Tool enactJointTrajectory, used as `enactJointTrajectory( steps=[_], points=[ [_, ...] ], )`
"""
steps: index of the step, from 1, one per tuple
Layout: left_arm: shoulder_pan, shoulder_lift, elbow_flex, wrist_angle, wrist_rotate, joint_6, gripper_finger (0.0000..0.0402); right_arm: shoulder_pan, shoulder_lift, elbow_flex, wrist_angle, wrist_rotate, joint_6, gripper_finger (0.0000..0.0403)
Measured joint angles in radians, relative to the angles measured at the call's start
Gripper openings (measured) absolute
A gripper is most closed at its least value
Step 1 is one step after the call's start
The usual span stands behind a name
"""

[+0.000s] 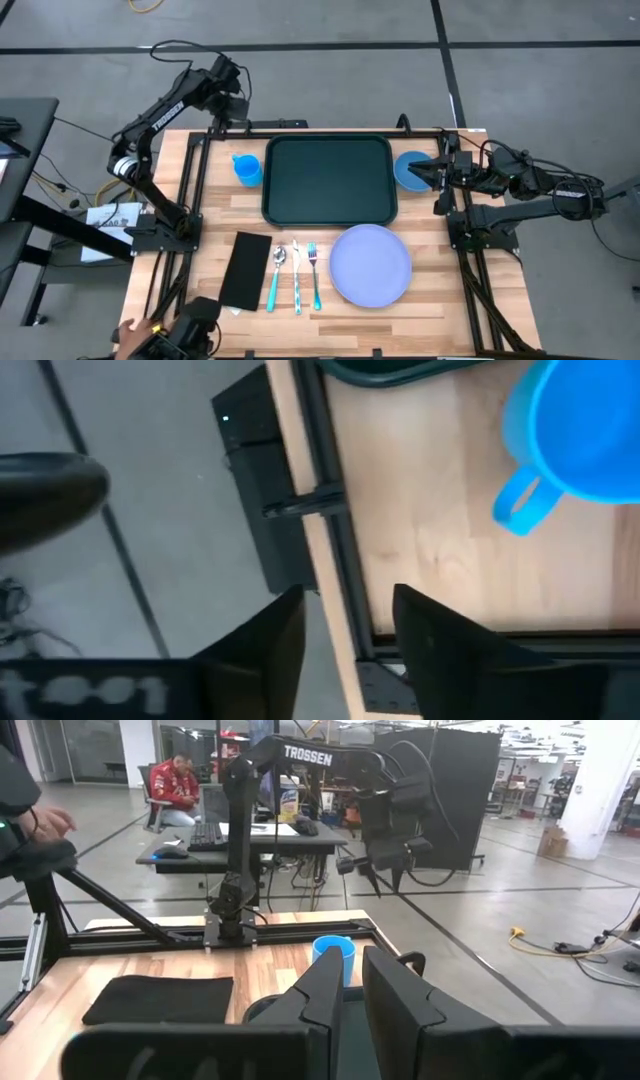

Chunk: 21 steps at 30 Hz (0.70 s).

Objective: Set up tray
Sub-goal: Put the cup on the top left of the tray

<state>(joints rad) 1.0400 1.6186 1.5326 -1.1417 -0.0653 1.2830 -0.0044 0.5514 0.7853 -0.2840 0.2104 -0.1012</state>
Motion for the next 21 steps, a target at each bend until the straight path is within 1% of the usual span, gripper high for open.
enactJointTrajectory(
  steps=[2,4,6,9,12,16,21],
  points=[
    [-0.006,0.006,-0.003,-0.012,0.000,-0.015,0.0160,0.000,0.000,0.000,0.000,0.000,0.024,0.0038],
    [-0.024,0.003,-0.013,-0.011,-0.036,-0.034,0.0163,0.000,0.000,0.000,0.000,0.000,0.044,0.0038],
    [-0.034,0.004,-0.026,-0.056,-0.072,-0.038,0.0165,0.000,0.000,0.000,-0.003,0.000,0.049,0.0038],
    [-0.049,0.004,-0.056,-0.108,-0.120,-0.008,0.0165,0.004,0.000,0.000,-0.045,-0.002,0.060,0.0038],
    [-0.069,0.004,-0.087,-0.111,-0.156,0.010,0.0165,0.004,0.000,0.000,-0.081,-0.002,0.093,0.0038],
    [-0.082,0.004,-0.120,-0.088,-0.138,0.016,0.0165,0.004,0.000,0.000,-0.109,-0.002,0.128,0.0038],
    [-0.083,0.004,-0.178,-0.066,-0.132,0.042,0.0165,0.004,0.000,0.000,-0.110,-0.002,0.128,0.0038]
  ],
)
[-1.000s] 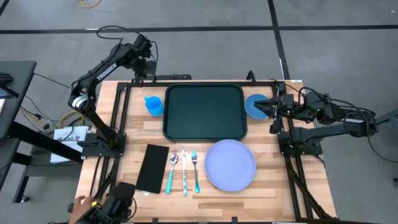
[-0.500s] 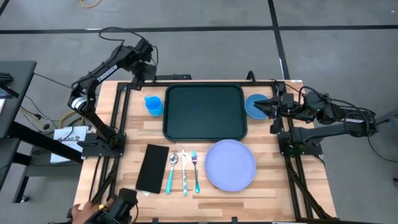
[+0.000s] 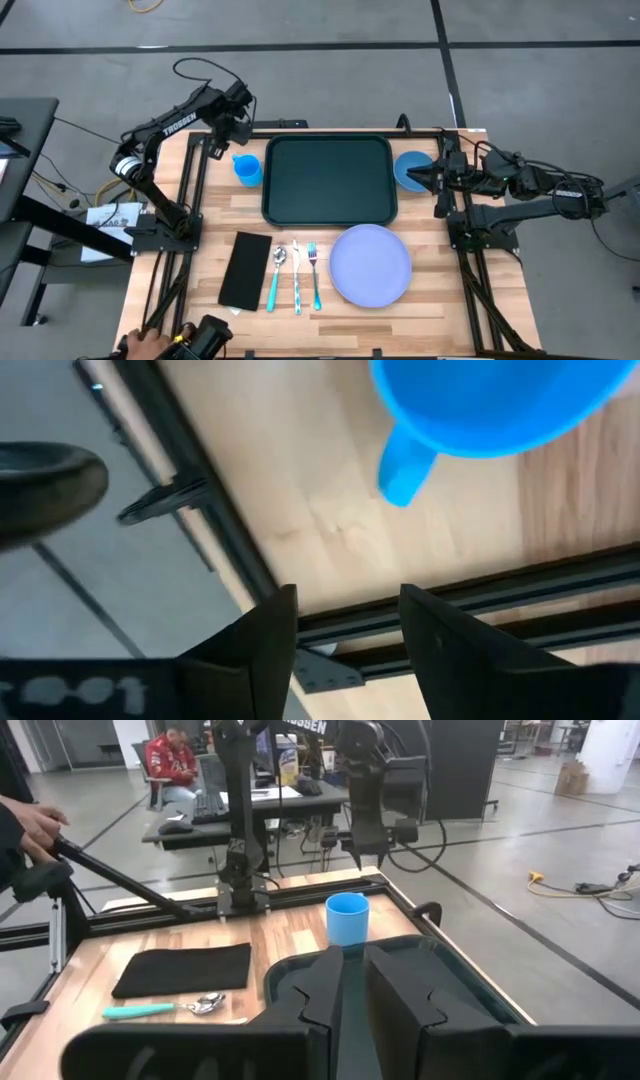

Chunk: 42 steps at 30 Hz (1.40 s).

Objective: Set up tray
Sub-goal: Put the cup on the top left of the tray

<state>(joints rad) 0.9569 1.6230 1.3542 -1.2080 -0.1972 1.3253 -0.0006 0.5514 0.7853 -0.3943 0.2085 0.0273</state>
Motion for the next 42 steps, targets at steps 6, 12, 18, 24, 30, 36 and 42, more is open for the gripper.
enactJointTrajectory(
  steps=[6,12,18,24,30,36,42],
  points=[
    [-0.003,0.000,-0.083,0.094,0.001,0.050,0.0165,0.000,0.000,0.000,0.000,0.000,0.000,0.0038],
    [-0.003,0.000,-0.116,0.172,0.003,0.086,0.0165,0.000,0.000,0.000,0.005,0.000,0.000,0.0038],
    [-0.008,0.000,-0.117,0.168,0.017,0.095,0.0165,0.000,0.000,0.000,0.005,0.000,0.000,0.0038],
    [-0.015,0.000,-0.117,0.135,0.017,0.085,0.0165,0.000,0.000,0.000,0.005,0.000,0.000,0.0038],
    [-0.032,0.000,-0.117,0.133,0.034,0.076,0.0165,0.000,0.000,0.000,0.005,0.000,0.000,0.0038],
    [-0.038,0.000,-0.117,0.133,0.035,0.069,0.0165,0.000,0.000,0.000,0.005,0.000,0.000,0.0038],
    [-0.038,0.000,-0.117,0.124,0.035,0.068,0.0165,0.000,0.000,0.000,0.005,0.000,0.000,0.0038]
  ],
)
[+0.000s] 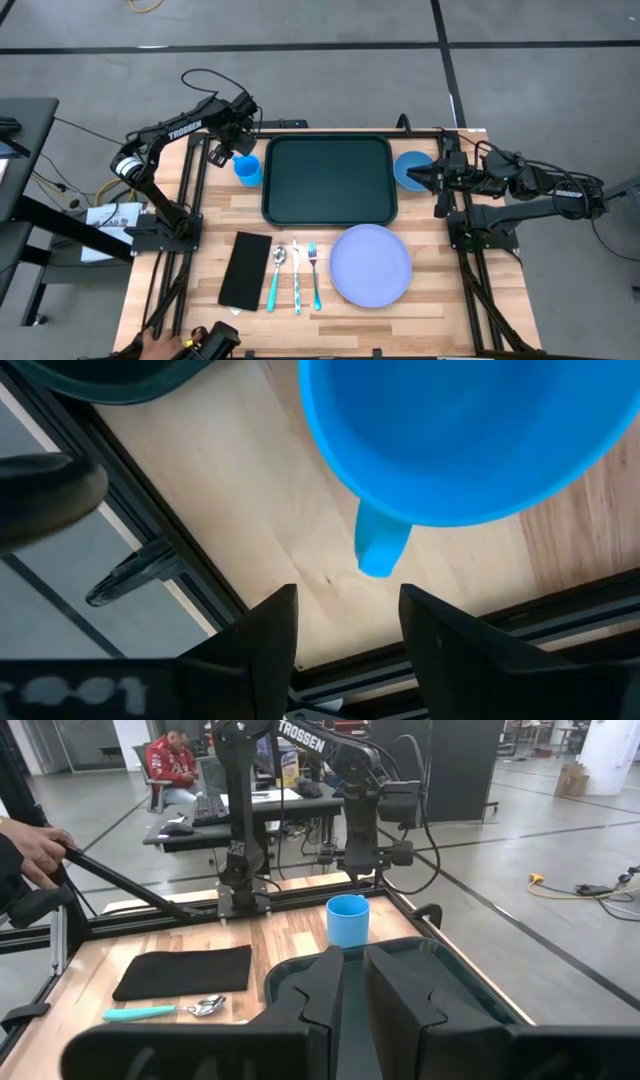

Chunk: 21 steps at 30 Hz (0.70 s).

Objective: Set up tray
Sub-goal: Put the cup on the top left of the tray

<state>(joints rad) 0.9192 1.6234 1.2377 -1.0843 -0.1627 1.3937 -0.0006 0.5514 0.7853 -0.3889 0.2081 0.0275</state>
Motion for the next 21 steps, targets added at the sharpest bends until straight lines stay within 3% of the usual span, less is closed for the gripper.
enactJointTrajectory(
  steps=[8,15,21],
  points=[
    [0.000,0.000,-0.008,0.010,-0.003,0.000,0.0165,0.000,0.000,0.000,0.000,0.000,0.000,0.0038],
    [-0.022,0.000,-0.083,0.075,-0.071,0.028,0.0165,0.000,0.000,0.000,0.000,0.000,0.000,0.0038],
    [-0.020,0.000,-0.084,0.114,-0.046,0.022,0.0165,0.000,0.000,0.000,0.007,0.000,0.000,0.0038]
  ],
)
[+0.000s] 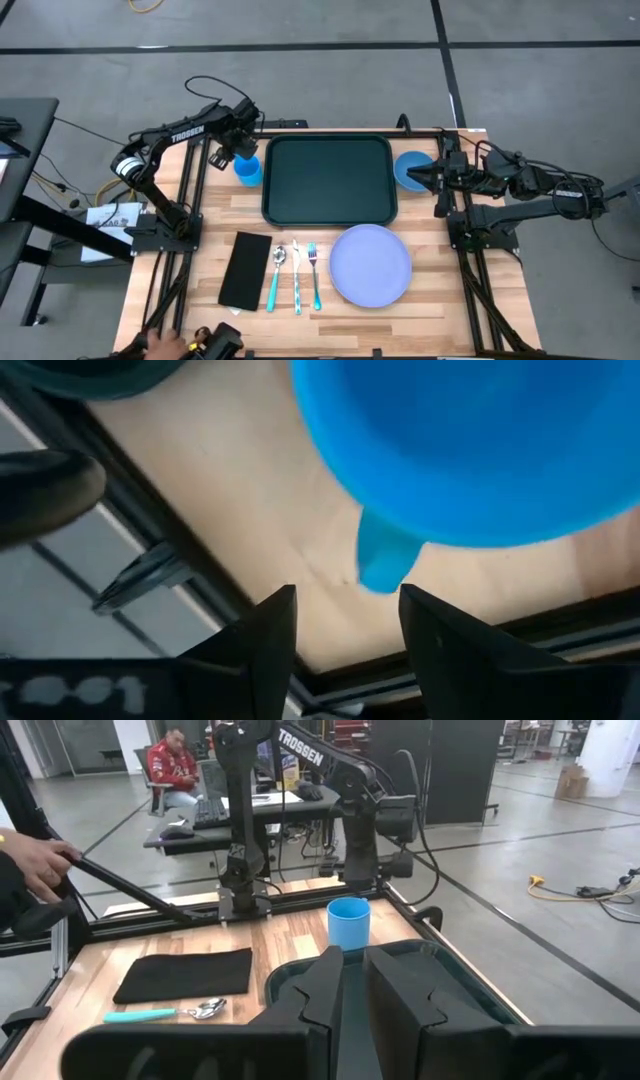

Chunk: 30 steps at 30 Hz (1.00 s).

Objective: Set up tray
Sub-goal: Put the cup on the top left of the tray

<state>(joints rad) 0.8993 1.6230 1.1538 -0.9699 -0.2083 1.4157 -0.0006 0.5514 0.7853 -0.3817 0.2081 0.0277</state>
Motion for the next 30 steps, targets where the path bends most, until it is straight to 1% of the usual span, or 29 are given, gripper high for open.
enactJointTrajectory(
  steps=[1,10,30],
  points=[
    [0.000,0.000,0.000,-0.002,0.018,-0.006,0.0165,0.000,0.000,0.000,0.000,0.000,0.001,0.0038],
    [0.000,0.000,0.000,-0.011,0.073,-0.022,0.0165,0.000,0.000,0.000,0.000,0.000,0.000,0.0038],
    [-0.001,0.000,0.000,-0.036,0.092,-0.031,0.0165,0.000,0.000,0.000,0.000,0.000,0.000,0.0038]
  ],
)
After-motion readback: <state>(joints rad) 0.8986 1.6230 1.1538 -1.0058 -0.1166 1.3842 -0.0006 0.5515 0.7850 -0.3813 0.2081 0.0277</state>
